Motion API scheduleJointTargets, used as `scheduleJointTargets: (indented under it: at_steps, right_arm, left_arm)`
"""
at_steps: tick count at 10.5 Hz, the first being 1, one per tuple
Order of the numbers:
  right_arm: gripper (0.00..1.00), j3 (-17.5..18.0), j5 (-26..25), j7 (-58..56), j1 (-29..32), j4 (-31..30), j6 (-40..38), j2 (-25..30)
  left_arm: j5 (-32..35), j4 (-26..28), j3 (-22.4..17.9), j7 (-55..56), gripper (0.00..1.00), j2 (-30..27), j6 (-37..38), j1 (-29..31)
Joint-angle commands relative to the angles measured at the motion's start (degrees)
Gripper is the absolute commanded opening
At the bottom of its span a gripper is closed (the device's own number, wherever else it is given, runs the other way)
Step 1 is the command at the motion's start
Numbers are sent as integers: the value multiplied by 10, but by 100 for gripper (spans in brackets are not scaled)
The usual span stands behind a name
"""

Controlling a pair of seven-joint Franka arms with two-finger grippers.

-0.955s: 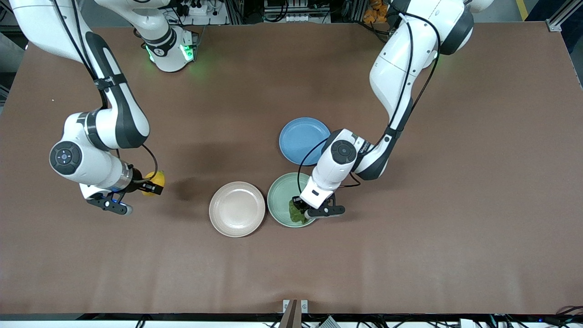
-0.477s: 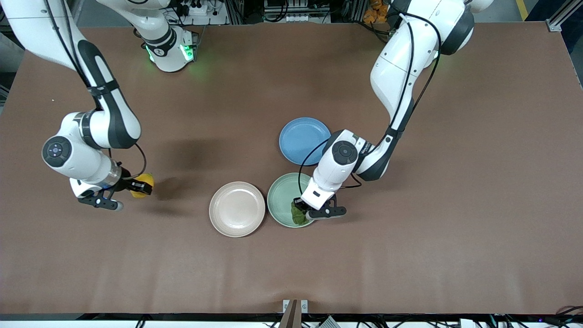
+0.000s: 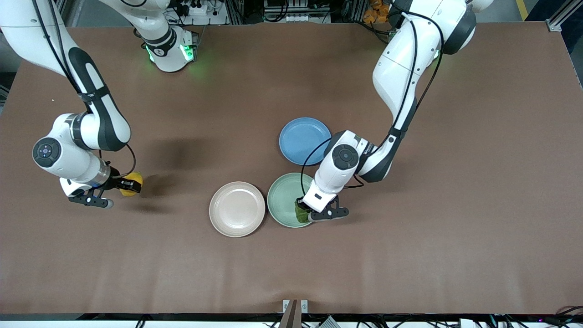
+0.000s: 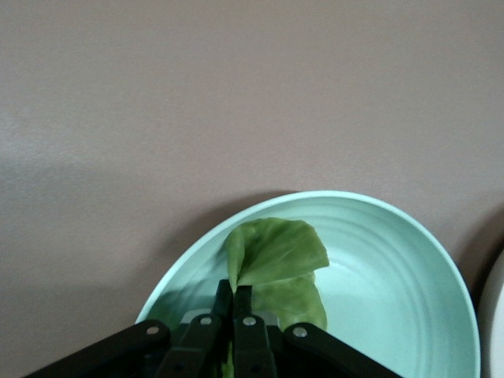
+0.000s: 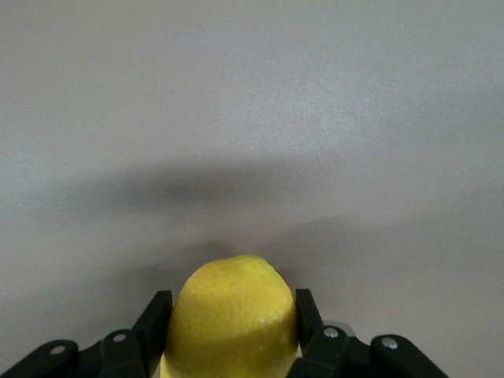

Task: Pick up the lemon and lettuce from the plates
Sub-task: 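Carry the lemon off the plate and set it on the table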

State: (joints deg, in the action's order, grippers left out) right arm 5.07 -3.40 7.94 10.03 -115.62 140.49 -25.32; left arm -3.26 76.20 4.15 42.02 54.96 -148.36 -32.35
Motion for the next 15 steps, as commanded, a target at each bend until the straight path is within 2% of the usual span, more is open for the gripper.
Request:
scheduleJointTargets:
  at_steps: [1, 7, 10, 12, 15]
  right_arm:
    - [100, 10, -6, 3, 30, -3, 8, -7]
    - [100, 8, -4, 5, 36, 1, -10, 2]
    - [100, 7, -5, -5, 74, 2, -16, 33]
    - [100, 9, -4, 0, 80, 5, -87, 66]
    - [100, 10, -3, 6, 72, 3, -152, 118]
  left_arm:
    - [-1, 4, -1, 11, 0, -27, 67, 6]
    - [-1, 3, 7, -18, 0, -55, 166, 33]
    - [-2, -3, 10, -47, 0, -73, 225, 49]
    - [-2, -3, 11, -76, 0, -83, 261, 61]
    - [-3, -3, 10, -125, 0, -101, 314, 76]
